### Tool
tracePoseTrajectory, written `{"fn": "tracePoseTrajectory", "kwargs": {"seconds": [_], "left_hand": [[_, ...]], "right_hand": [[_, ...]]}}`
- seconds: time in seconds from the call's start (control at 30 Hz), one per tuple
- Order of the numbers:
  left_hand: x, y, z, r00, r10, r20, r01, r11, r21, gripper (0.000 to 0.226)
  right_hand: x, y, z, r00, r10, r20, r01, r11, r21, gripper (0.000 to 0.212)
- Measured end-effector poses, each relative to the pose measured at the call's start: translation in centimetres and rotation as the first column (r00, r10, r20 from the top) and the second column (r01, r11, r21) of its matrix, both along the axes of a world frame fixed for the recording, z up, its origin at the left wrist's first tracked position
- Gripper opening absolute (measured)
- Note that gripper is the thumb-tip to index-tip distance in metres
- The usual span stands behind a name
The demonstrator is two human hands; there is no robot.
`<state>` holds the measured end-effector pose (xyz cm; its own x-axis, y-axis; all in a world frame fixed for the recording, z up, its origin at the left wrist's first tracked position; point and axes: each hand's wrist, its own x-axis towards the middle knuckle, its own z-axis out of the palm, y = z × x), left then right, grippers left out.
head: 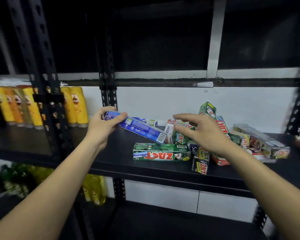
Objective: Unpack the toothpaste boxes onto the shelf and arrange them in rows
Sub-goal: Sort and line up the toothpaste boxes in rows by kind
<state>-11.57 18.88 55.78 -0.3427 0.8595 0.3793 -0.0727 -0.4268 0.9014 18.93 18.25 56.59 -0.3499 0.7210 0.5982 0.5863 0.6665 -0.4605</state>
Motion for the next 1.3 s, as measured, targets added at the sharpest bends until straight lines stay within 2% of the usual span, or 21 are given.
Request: {"fn": "tracePoseTrajectory", "kwargs": {"seconds": [0.1,0.17,0.27,0.33,0.43,0.57,0.63,0.73,0.87,0.97,1.1,1.3], "left_hand": [[-1.1,0.7,-1.6,0.969,0.246,-0.012,-0.245,0.969,0.017,0.049],[-1.2,1.3,-2.6,0.908,0.417,-0.031,-0.417,0.909,0.024,0.049],[-0.4,1.9,-4.3,0.768,0.6,-0.223,-0.602,0.795,0.066,0.05],[0.2,2.3,-5.6,0.75,0.562,-0.349,-0.6,0.8,0.001,0.05],[0.8,3.3,-7.3,0.761,0.411,-0.501,-0.553,0.815,-0.172,0.048],[1.6,4.2,-7.6,0.746,0.3,-0.594,-0.503,0.839,-0.209,0.053],[1.7,4.5,-7.6,0.766,0.234,-0.599,-0.448,0.862,-0.236,0.058],[1.9,4.5,-7.6,0.799,0.132,-0.586,-0.354,0.892,-0.282,0.055],[1.8,4.1,-7.2,0.789,0.066,-0.611,-0.316,0.897,-0.311,0.044],[2.1,4.1,-6.9,0.802,0.023,-0.597,-0.268,0.907,-0.325,0.044],[2.4,4.3,-7.4,0.808,0.068,-0.585,-0.299,0.903,-0.309,0.04],[2.1,4.3,-8.1,0.736,0.071,-0.673,-0.347,0.894,-0.286,0.037]], "right_hand": [[2.9,0.2,0.1,0.987,-0.114,-0.111,0.116,0.993,0.006,0.031],[5.6,0.3,-0.1,0.958,-0.208,-0.196,0.214,0.977,0.013,0.024],[10.2,0.3,-0.7,0.895,-0.353,-0.272,0.365,0.931,-0.008,0.018],[13.9,0.5,-1.8,0.844,-0.455,-0.286,0.461,0.886,-0.051,0.017],[18.8,0.3,-3.9,0.743,-0.604,-0.288,0.593,0.794,-0.137,0.022],[22.8,0.0,-6.6,0.662,-0.706,-0.252,0.683,0.707,-0.183,0.024],[23.4,0.3,-7.2,0.668,-0.711,-0.222,0.676,0.704,-0.218,0.029],[23.9,0.5,-7.8,0.693,-0.672,-0.261,0.607,0.739,-0.293,0.031],[24.4,0.2,-8.7,0.754,-0.644,-0.126,0.59,0.75,-0.299,0.028],[24.2,0.2,-8.5,0.775,-0.629,-0.054,0.597,0.758,-0.263,0.035],[24.2,0.7,-7.8,0.757,-0.648,0.081,0.642,0.716,-0.274,0.04],[24.7,1.9,-7.8,0.678,-0.718,0.157,0.725,0.618,-0.304,0.034]]}}
